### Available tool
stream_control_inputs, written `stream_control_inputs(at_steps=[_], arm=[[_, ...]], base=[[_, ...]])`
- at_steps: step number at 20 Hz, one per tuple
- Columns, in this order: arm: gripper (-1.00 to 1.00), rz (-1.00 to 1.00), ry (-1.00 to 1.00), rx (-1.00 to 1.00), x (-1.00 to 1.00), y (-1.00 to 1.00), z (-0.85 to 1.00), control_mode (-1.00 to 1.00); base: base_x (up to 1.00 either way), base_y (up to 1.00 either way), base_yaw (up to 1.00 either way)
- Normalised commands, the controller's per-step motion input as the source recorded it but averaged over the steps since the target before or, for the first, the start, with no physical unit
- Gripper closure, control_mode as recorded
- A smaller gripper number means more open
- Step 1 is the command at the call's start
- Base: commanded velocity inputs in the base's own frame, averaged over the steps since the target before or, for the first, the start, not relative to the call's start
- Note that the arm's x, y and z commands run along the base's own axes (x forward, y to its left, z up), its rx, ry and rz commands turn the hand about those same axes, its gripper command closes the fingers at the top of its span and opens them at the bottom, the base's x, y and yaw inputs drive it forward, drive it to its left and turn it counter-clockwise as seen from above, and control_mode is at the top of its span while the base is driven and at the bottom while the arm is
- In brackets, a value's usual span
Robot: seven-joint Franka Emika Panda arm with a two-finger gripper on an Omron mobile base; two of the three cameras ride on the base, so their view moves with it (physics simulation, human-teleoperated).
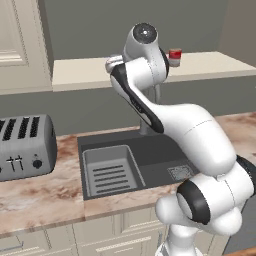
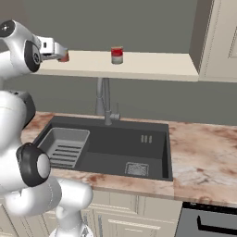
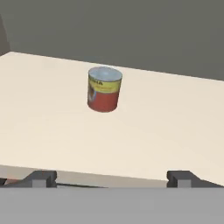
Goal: Restock the canned food cabinet by taking the new fresh canned food from the counter and placing it in the cabinet. Then, take the old canned food from the cabinet and place it on the counter.
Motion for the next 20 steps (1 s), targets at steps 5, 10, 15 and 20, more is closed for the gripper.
stream_control_inputs(at_steps=[5, 10, 15, 20], arm=[[-1.0, -0.01, 0.01, 0.05, 0.28, 0.0, 0.0, -1.0], [-1.0, -0.02, 0.0, 0.06, 0.28, 0.0, -0.03, -1.0], [-1.0, -0.03, 0.0, 0.03, 0.25, 0.0, -0.05, -1.0], [-1.0, -0.04, 0.0, 0.01, 0.22, 0.0, -0.09, -1.0]], base=[[0.0, 0.0, 0.0], [0.0, 0.0, 0.0], [0.0, 0.0, 0.0], [0.0, 0.0, 0.0]])
